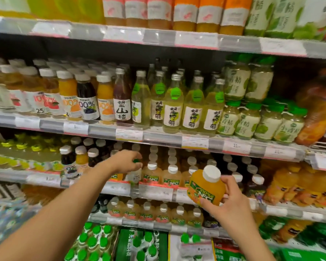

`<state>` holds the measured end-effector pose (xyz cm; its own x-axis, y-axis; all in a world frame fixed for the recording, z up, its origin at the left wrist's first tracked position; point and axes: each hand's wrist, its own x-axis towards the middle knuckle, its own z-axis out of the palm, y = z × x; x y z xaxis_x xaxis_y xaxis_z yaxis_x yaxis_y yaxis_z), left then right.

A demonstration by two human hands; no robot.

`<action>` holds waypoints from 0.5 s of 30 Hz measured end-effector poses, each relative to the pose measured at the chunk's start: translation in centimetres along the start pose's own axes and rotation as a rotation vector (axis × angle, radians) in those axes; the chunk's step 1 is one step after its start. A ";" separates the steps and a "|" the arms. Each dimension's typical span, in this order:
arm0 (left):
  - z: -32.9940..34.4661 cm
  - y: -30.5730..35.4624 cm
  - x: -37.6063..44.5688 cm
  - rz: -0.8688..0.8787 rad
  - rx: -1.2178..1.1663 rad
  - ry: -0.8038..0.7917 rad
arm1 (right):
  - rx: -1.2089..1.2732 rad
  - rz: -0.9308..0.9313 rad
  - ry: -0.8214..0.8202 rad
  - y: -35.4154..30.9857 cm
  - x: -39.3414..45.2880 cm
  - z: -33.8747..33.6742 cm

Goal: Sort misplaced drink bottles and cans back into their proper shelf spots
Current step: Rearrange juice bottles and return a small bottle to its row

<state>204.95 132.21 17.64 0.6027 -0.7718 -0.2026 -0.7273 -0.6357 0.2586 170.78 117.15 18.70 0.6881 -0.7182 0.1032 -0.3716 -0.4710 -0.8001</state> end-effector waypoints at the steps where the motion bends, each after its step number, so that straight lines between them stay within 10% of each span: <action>1: 0.8 -0.7 0.8 0.002 0.008 0.016 | -0.007 0.012 -0.002 -0.3 0.1 0.6; 15: 8.4 -2.5 3.6 0.065 0.044 0.139 | -0.089 0.051 0.019 -3.1 2.7 5.9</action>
<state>206.22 130.98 8.34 0.5909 -0.8050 -0.0531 -0.7784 -0.5863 0.2243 177.47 119.69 17.92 0.6556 -0.7513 0.0757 -0.4601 -0.4770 -0.7489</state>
